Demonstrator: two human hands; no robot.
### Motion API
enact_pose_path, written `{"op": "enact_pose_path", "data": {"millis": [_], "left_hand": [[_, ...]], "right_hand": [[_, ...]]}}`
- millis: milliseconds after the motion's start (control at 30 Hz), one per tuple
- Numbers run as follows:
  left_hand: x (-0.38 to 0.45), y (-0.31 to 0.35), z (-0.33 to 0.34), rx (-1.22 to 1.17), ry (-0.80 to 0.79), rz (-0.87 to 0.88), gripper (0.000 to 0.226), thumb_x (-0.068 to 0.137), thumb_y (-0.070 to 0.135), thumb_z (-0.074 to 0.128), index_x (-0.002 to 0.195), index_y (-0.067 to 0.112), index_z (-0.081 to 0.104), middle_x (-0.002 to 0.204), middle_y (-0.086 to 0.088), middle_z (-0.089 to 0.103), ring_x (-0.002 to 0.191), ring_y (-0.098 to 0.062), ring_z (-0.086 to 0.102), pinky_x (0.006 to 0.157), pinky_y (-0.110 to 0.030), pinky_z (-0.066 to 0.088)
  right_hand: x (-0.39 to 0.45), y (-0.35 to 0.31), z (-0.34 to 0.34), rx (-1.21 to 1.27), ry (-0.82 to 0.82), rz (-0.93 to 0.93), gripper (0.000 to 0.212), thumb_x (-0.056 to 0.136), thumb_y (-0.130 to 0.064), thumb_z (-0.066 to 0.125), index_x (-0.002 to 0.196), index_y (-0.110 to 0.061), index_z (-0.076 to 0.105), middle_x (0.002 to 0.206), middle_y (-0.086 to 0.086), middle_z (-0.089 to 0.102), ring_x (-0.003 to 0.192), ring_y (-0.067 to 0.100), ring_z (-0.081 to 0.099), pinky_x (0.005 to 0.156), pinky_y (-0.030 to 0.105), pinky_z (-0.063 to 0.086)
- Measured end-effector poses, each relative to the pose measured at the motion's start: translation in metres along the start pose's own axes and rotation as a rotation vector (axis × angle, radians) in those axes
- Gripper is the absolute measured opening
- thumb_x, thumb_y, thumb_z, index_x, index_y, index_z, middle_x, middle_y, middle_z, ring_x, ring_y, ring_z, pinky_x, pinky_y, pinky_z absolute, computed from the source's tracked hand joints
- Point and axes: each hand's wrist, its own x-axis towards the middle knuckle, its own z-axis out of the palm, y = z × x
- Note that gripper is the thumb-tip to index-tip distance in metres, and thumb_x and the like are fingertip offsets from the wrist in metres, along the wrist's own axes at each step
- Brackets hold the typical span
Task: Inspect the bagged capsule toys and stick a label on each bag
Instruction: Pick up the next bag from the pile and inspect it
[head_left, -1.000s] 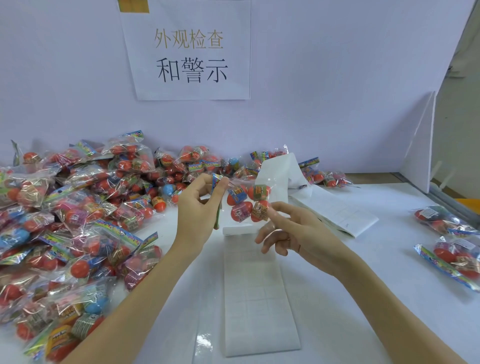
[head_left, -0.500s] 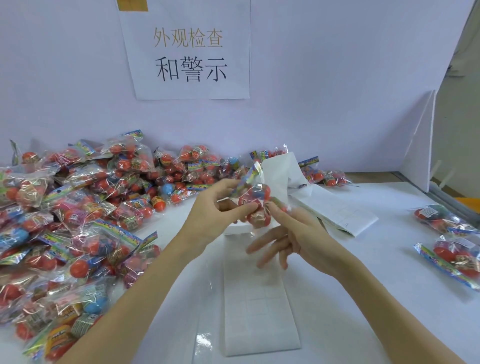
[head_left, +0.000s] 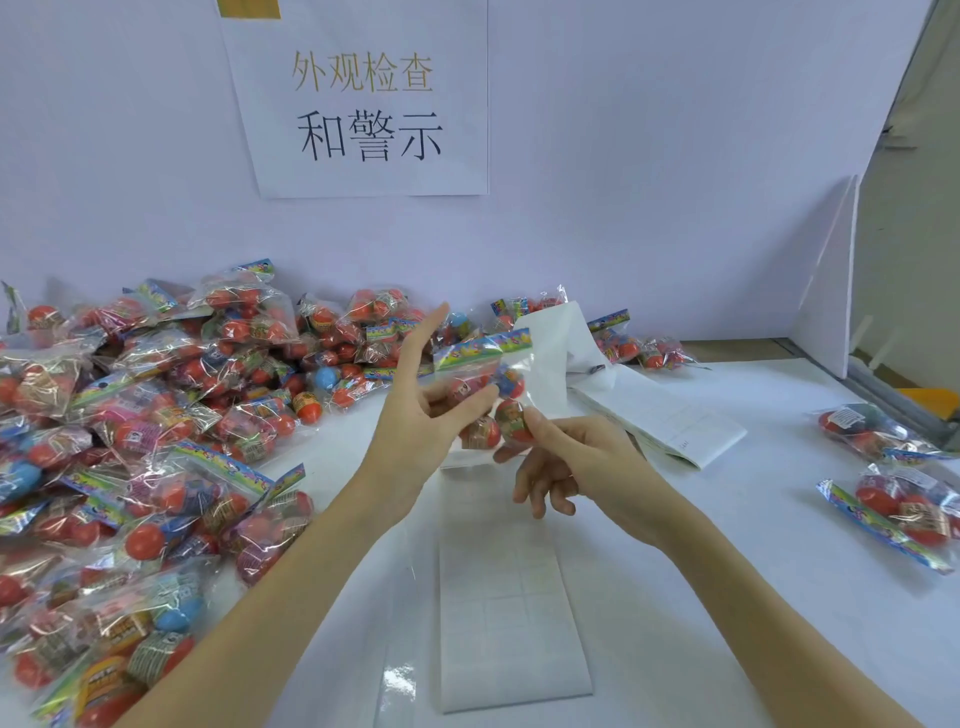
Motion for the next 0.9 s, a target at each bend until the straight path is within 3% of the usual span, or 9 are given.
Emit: {"op": "enact_pose_path", "data": {"millis": [100,200,267,367,500,633,733,833,900], "left_hand": [[0.003,-0.001,-0.009,0.122,0.049,0.074,0.05,0.104,0.007,0.06,0.137,0.045,0.059,0.111,0.019,0.072,0.093,-0.019,0.073,0.078,-0.031,0.063],[0.006,-0.004,-0.016,0.191,0.107,0.127,0.031,0.109,0.001,0.046,0.12,0.021,0.068,0.097,0.008,0.064,0.07,-0.014,0.065,0.068,-0.044,0.066],[0.007,-0.006,-0.017,0.286,0.165,0.164,0.034,0.106,-0.006,0.043,0.098,0.011,0.07,0.087,-0.001,0.057,0.067,-0.011,0.055,0.065,-0.045,0.065],[0.006,-0.01,-0.014,0.316,0.174,0.145,0.043,0.097,-0.014,0.042,0.08,0.009,0.075,0.095,0.011,0.06,0.076,-0.009,0.058,0.068,-0.034,0.063],[0.006,-0.008,-0.011,0.145,0.073,0.007,0.039,0.101,-0.008,0.046,0.091,0.009,0.08,0.104,-0.02,0.068,0.084,-0.015,0.069,0.073,-0.037,0.061],[0.004,-0.009,-0.013,0.267,0.016,0.028,0.022,0.101,0.004,0.061,0.103,0.019,0.078,0.088,0.006,0.073,0.077,-0.007,0.067,0.075,-0.027,0.059],[0.003,-0.016,-0.012,0.436,0.075,0.149,0.02,0.097,0.006,0.07,0.106,0.021,0.079,0.11,-0.01,0.066,0.092,-0.003,0.069,0.073,-0.025,0.061],[0.002,-0.02,-0.011,0.487,0.113,0.268,0.017,0.09,0.009,0.079,0.105,0.017,0.083,0.116,-0.007,0.058,0.089,-0.021,0.075,0.07,-0.036,0.064],[0.001,-0.022,-0.011,0.498,0.154,0.315,0.018,0.088,0.01,0.082,0.103,0.018,0.084,0.115,-0.003,0.058,0.094,-0.018,0.072,0.073,-0.038,0.064]], "right_hand": [[0.001,0.004,-0.004,-0.017,0.082,-0.031,0.048,0.11,-0.041,0.046,0.097,-0.008,0.079,0.072,0.016,0.072,0.056,0.024,0.062,0.045,0.023,0.04],[0.003,0.008,-0.008,-0.297,0.258,-0.155,0.015,0.104,-0.024,0.064,0.093,-0.02,0.073,0.071,-0.002,0.071,0.06,0.015,0.062,0.054,0.02,0.045],[0.003,0.013,-0.009,-0.559,0.278,-0.225,0.01,0.095,-0.021,0.074,0.092,-0.03,0.071,0.082,-0.011,0.068,0.073,0.007,0.062,0.065,0.014,0.045],[0.004,0.023,-0.01,-0.76,0.2,-0.231,0.02,0.092,-0.024,0.079,0.106,-0.035,0.071,0.105,-0.012,0.057,0.094,0.003,0.057,0.075,0.008,0.04],[0.009,0.03,-0.011,-0.789,0.211,-0.239,0.025,0.093,-0.017,0.078,0.114,-0.029,0.07,0.115,-0.009,0.056,0.101,0.005,0.055,0.077,0.01,0.036],[0.011,0.032,-0.008,-0.793,0.261,-0.315,0.032,0.094,-0.015,0.075,0.121,-0.029,0.063,0.106,-0.009,0.06,0.094,0.006,0.055,0.074,0.01,0.039],[0.013,0.035,-0.007,-0.804,0.277,-0.309,0.032,0.097,-0.017,0.072,0.124,-0.032,0.064,0.101,-0.009,0.056,0.089,0.005,0.055,0.075,0.01,0.039],[0.016,0.037,-0.008,-0.851,0.277,-0.289,0.019,0.097,-0.018,0.073,0.115,-0.024,0.074,0.103,-0.005,0.055,0.087,0.004,0.055,0.074,0.01,0.037],[0.017,0.038,-0.008,-0.846,0.289,-0.306,0.012,0.098,-0.018,0.072,0.109,-0.017,0.076,0.106,-0.003,0.056,0.09,0.009,0.057,0.072,0.01,0.036]]}}
